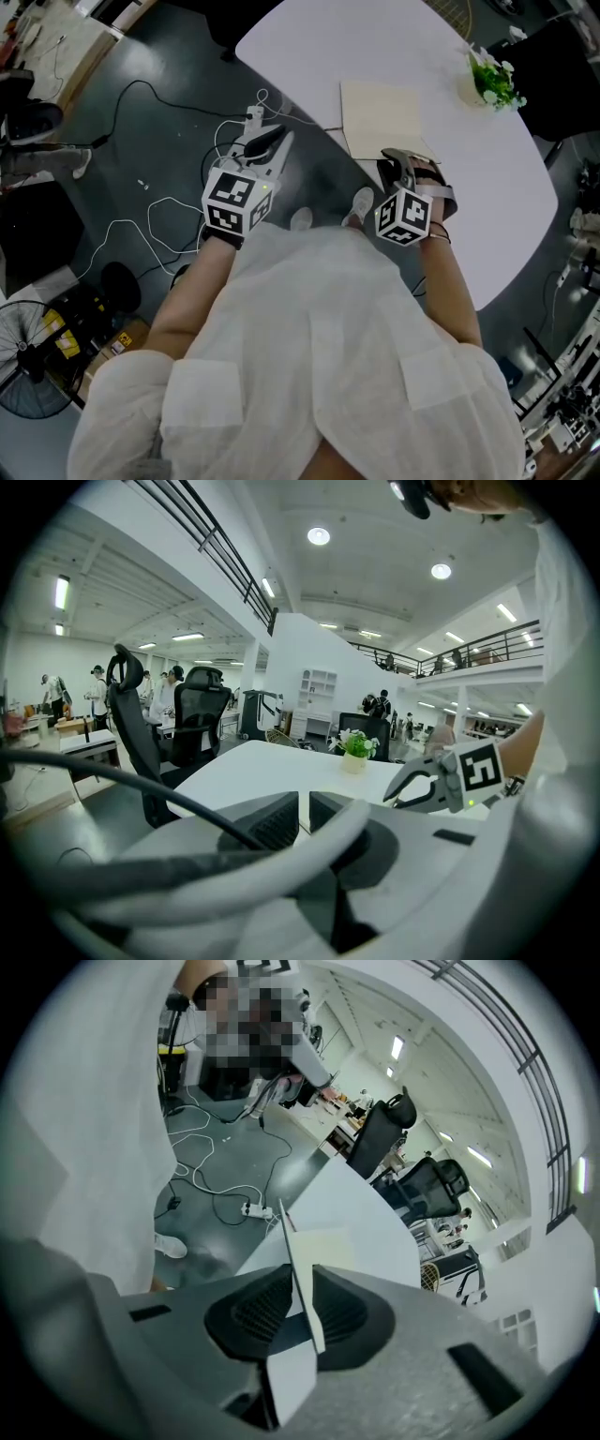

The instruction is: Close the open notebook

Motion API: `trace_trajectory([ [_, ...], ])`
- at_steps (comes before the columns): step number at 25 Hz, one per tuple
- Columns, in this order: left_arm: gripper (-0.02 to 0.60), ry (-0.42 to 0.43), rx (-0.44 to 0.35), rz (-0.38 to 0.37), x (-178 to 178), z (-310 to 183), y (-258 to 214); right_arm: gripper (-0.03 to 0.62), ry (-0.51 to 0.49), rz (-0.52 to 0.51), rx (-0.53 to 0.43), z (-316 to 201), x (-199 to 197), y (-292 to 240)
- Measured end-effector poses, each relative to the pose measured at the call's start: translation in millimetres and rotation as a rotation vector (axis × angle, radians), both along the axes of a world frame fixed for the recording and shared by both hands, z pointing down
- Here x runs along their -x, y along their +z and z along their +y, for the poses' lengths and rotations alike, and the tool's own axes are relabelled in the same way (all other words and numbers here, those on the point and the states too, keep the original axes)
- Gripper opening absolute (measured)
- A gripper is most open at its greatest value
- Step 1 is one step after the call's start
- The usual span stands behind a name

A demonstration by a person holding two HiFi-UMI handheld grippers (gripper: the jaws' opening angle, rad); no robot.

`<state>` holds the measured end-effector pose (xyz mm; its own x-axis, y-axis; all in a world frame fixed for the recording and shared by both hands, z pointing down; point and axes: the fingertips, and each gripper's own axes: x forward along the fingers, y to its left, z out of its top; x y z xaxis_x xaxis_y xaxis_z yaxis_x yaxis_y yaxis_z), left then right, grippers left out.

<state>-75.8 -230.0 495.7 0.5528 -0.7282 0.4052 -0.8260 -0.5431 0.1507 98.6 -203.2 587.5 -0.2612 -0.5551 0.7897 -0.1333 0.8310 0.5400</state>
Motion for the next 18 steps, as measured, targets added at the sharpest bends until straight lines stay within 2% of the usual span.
trace_trajectory([
  [4,0.031,-0.013,-0.003,-0.001,4,-5,-1,0.060,0.021,-0.023,-0.044,-22,2,-11],
  [14,0.031,-0.083,-0.009,-0.008,18,-17,-6,0.081,0.014,-0.039,-0.063,-67,4,-22],
  [18,0.031,-0.113,-0.015,-0.007,22,-24,-9,0.067,0.024,-0.062,-0.089,-88,4,-31],
])
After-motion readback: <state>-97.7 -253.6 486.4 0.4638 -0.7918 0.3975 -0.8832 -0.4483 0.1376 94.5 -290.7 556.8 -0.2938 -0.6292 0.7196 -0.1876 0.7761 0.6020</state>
